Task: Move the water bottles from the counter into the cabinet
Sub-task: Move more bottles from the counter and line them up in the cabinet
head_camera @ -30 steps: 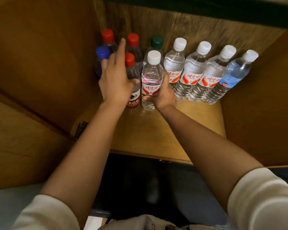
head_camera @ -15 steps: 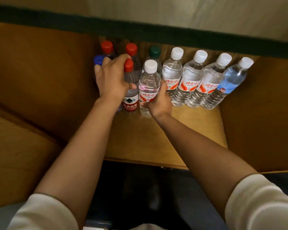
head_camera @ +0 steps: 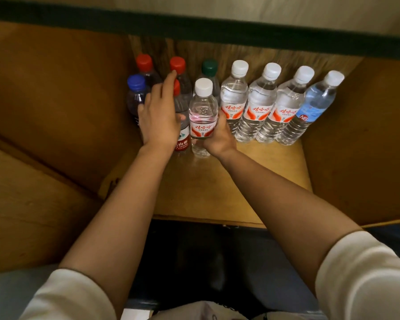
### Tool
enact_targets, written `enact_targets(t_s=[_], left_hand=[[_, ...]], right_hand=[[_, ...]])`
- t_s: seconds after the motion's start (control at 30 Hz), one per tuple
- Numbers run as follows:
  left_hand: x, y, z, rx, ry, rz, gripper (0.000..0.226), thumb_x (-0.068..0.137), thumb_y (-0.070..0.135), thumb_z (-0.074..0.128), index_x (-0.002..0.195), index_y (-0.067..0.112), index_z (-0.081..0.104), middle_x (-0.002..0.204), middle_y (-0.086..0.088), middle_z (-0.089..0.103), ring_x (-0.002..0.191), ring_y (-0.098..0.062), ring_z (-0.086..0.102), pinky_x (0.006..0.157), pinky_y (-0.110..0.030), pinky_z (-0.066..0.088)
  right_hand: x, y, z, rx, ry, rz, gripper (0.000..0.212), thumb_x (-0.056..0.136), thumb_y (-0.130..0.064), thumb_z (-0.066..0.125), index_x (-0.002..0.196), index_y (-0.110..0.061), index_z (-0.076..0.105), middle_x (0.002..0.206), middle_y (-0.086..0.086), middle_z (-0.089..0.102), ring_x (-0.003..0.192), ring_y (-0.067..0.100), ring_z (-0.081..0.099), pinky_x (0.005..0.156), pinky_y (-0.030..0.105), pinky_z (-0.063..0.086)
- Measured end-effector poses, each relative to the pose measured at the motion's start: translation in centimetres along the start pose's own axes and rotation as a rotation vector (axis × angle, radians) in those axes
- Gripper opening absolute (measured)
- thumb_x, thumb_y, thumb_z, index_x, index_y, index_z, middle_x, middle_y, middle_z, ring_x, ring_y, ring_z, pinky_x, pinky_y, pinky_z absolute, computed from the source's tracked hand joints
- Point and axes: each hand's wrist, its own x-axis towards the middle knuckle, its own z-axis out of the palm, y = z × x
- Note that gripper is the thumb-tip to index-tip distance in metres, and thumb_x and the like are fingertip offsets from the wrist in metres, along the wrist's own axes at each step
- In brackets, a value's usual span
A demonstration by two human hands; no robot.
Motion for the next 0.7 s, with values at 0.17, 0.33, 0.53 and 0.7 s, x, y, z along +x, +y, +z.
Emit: enact_targets(t_s=[0.17, 0.33, 0.53, 0.7], left_hand=[[-2.6, 0.3, 1.3, -0.016, 0.036, 0.002, 0.095, 0.080, -0.004, 0.062, 0.148, 0.029, 0.004, 0.155, -0.010, 0.017, 0.135, -0.030, 0.032, 0.102, -0.045, 0.040], [-7.4, 0.3, 2.5, -0.181, 0.044, -0.002, 0.092, 0.076, 0.000, 0.068, 0.148, 0.012, 0.011, 0.155, -0.015, 0.005, 0.136, -0.030, 0.030, 0.105, -0.041, 0.040], [-13.6, 2.2, 5.1, -0.386, -0.309, -0.117, 0.058, 0.086, 0.002, 0.058, 0.138, 0.017, 0.039, 0.110, -0.006, 0.064, 0.100, -0.023, 0.061, 0.093, -0.040, 0.048], [-18.9, 6.3, 7.4, -0.349, -0.509, -0.067, 0.034, 0.087, 0.011, 0.059, 0.120, 0.021, 0.059, 0.088, 0.002, 0.066, 0.087, -0.020, 0.064, 0.081, -0.030, 0.048]], right_hand=[[-2.3, 1.2, -1.1, 0.324, -0.140, 0.006, 0.115, 0.067, 0.003, 0.076, 0.148, -0.023, -0.002, 0.151, 0.005, 0.031, 0.139, 0.021, 0.028, 0.106, 0.031, 0.027], [-5.1, 3.5, -2.8, 0.384, -0.145, 0.098, 0.093, 0.077, -0.002, 0.071, 0.148, -0.022, 0.014, 0.145, 0.009, 0.036, 0.134, 0.023, 0.034, 0.103, 0.038, 0.037], [-9.8, 9.5, -7.3, 0.366, -0.212, 0.150, 0.042, 0.086, 0.009, 0.054, 0.127, 0.001, 0.047, 0.079, -0.003, 0.055, 0.072, 0.002, 0.052, 0.054, 0.003, 0.041], [-15.1, 14.9, -12.3, 0.259, -0.258, 0.112, 0.033, 0.087, 0.006, 0.055, 0.117, -0.008, 0.054, 0.082, -0.005, 0.059, 0.079, 0.004, 0.054, 0.076, 0.013, 0.043]])
